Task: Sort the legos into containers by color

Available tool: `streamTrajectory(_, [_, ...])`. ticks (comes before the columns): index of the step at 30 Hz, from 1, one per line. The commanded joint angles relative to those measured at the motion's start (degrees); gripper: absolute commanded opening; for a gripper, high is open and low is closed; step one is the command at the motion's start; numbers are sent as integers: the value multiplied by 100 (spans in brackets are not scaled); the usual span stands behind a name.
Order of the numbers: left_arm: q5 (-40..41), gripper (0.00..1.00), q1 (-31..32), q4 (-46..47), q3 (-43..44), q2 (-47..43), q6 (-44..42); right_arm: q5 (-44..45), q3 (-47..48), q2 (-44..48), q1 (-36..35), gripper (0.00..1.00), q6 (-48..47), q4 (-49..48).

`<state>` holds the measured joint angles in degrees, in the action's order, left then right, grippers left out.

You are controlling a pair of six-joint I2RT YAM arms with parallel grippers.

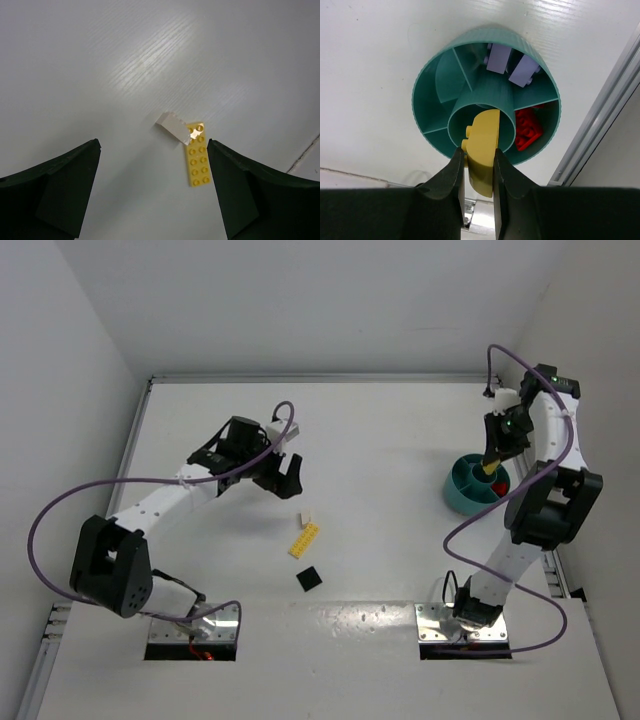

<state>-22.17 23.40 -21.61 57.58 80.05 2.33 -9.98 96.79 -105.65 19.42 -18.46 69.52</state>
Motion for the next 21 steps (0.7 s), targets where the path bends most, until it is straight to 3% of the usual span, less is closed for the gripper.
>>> streamTrajectory(1, [99,94,51,113,-89,-271,-188,84,-19,97,36,11,9,27])
streamTrajectory(2, [151,94,112,113,-89,-271,-189,84,-72,97,36,11,9,27])
streamTrajectory(4, [222,99,173,113,-151,-271,-189,84,-134,150,36,20,9,27])
streamTrajectory(6, [422,99,243,113,-212,-271,-189,84,-134,150,-17,36,9,27])
streamTrajectory(7, [546,99,244,113,-212,-340,-189,84,-134,150,-17,53,9,27])
streamTrajectory(9, [844,99,306,113,-344,-393,-189,84,23,211,-17,66,9,88])
streamTrajectory(16, [1223,99,885,-98,-677,-394,-180,-504,682,483,-87,66,9,264])
streamTrajectory(21, [1681,81,1500,-98,-600,-34,-119,-953,693,712,-87,66,9,396])
